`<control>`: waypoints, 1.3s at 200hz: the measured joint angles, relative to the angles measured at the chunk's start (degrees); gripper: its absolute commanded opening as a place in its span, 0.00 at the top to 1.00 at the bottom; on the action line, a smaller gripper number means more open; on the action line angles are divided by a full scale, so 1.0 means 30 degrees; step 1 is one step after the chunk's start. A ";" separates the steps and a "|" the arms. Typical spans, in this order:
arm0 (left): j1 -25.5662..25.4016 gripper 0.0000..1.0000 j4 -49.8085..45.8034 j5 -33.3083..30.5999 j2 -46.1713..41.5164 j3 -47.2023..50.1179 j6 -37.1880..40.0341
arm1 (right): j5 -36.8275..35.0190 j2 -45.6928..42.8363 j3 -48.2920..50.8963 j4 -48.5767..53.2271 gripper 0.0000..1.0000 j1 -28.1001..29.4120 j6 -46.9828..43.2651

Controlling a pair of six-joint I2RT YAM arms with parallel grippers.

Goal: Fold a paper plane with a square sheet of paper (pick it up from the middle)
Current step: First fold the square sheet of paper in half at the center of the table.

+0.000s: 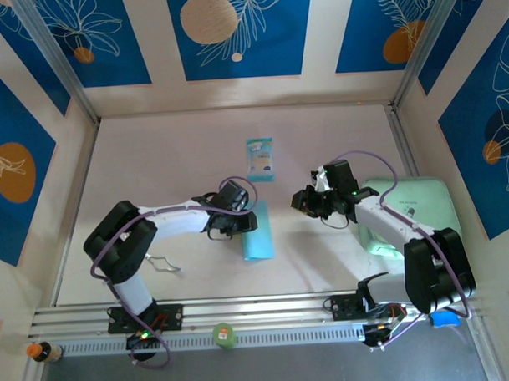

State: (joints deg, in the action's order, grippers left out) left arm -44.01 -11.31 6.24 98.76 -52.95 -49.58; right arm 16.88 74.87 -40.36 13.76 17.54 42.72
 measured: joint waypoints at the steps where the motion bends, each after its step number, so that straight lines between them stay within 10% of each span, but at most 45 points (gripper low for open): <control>1: 0.0000 0.53 -0.0015 0.0000 0.0000 -0.0007 -0.0007 | 0.0000 0.0000 0.0000 0.0000 0.78 0.0000 0.0000; 260: -0.0087 0.62 -0.2229 -0.1807 0.0503 -0.1122 0.0780 | 0.0007 0.0634 0.0000 -0.0138 0.78 0.0291 0.0131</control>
State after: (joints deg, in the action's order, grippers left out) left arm -44.27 -18.00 0.82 100.27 -56.31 -47.24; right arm 16.91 76.77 -40.36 13.34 18.41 43.11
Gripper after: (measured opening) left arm 0.369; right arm 0.225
